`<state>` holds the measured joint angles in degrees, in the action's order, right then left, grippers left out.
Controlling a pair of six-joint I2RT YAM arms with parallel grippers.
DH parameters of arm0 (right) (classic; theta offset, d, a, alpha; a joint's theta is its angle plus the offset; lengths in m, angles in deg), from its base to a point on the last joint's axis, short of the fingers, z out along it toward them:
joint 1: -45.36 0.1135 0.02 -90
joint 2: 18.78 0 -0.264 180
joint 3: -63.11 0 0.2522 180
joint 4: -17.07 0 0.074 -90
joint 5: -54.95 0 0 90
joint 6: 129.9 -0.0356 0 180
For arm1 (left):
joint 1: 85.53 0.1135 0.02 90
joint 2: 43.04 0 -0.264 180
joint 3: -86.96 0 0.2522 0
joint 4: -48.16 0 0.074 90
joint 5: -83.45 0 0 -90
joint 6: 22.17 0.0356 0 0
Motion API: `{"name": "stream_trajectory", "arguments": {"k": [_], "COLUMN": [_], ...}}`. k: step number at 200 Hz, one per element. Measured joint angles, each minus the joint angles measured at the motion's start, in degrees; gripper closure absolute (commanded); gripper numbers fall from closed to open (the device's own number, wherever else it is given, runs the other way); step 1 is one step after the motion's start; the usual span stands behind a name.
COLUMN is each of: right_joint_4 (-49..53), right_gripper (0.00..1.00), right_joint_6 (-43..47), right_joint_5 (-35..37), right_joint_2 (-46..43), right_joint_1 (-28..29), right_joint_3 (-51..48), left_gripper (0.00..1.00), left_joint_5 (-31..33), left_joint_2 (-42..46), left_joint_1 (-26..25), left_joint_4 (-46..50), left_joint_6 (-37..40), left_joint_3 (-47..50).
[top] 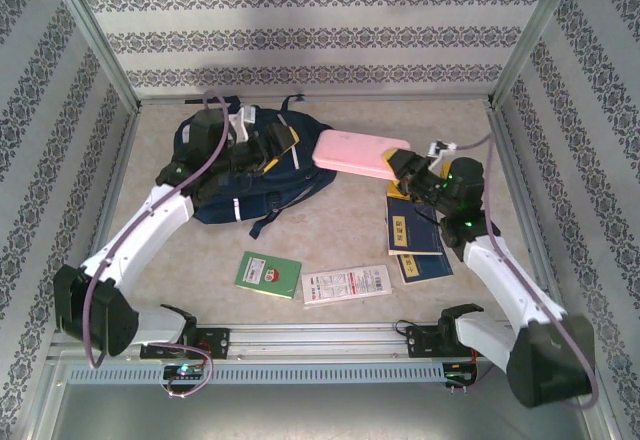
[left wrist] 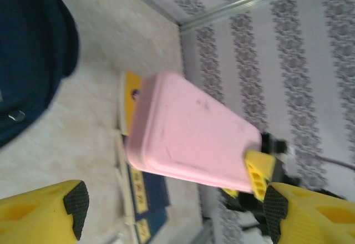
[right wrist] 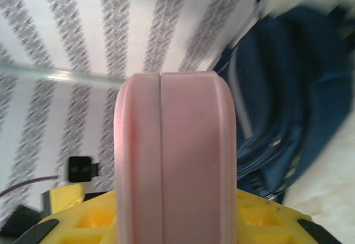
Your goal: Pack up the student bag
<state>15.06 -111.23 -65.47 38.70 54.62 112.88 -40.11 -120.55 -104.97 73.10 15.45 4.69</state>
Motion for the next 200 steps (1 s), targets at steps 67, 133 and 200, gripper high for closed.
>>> {"name": "stream_trajectory", "arguments": {"k": [67,133,200], "right_joint_4": [21.8,25.9,25.8], "right_gripper": [0.70,0.70,0.70], "right_joint_6": [13.9,16.9,17.3], "right_joint_5": [15.1,17.0,17.1], "right_joint_2": [-13.1,-13.8,-13.6], "right_joint_1": [-5.4,-5.4,-5.4], "right_joint_3": [-0.6,-0.7,-1.9], "left_gripper": [0.28,0.34,0.44], "left_joint_5": [6.1,9.7,8.3], "left_joint_2": [-30.6,-42.8,-49.5], "left_joint_1": [1.0,4.2,5.0], "left_joint_4": [11.8,15.2,14.5], "left_joint_6": [11.6,13.5,12.3], "left_joint_3": [-25.2,-35.0,-39.5]}}
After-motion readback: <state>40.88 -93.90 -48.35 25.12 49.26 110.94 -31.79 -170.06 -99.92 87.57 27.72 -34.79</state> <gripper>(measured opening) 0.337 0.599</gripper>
